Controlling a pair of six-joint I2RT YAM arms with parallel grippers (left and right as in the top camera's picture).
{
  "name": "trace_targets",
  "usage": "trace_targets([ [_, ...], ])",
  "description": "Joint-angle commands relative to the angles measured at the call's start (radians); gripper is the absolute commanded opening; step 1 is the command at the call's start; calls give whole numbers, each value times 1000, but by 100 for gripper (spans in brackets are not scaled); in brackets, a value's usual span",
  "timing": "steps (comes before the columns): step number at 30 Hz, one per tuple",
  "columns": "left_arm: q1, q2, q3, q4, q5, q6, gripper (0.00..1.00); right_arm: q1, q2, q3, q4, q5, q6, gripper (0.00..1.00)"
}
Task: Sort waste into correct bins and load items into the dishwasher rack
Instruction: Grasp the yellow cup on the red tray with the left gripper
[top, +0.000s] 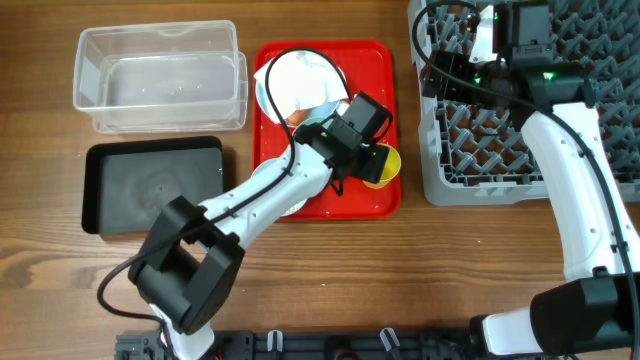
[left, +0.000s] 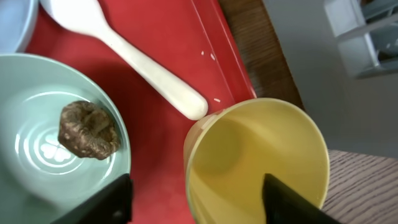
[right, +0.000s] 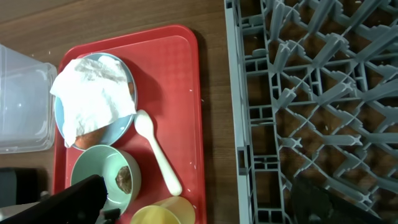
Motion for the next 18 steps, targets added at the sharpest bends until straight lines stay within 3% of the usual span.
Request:
trace_targets([
  [1, -14, 27, 16, 5, -13, -35, 50, -1, 10, 8, -1, 37, 16, 98],
  [5, -14, 27, 16, 23, -14, -97, 33, -1, 10, 8, -1, 50, 16, 97],
  [12, -17, 58, 16, 28, -17, -138, 25, -4, 10, 8, -2, 61, 15, 93],
  [15, -18, 78, 16, 34, -16, -138, 5, -4, 10, 8, -16, 62, 16, 86],
  [18, -14, 71, 16, 34, -17, -143, 4, -4, 10, 8, -20, 72, 15, 72],
])
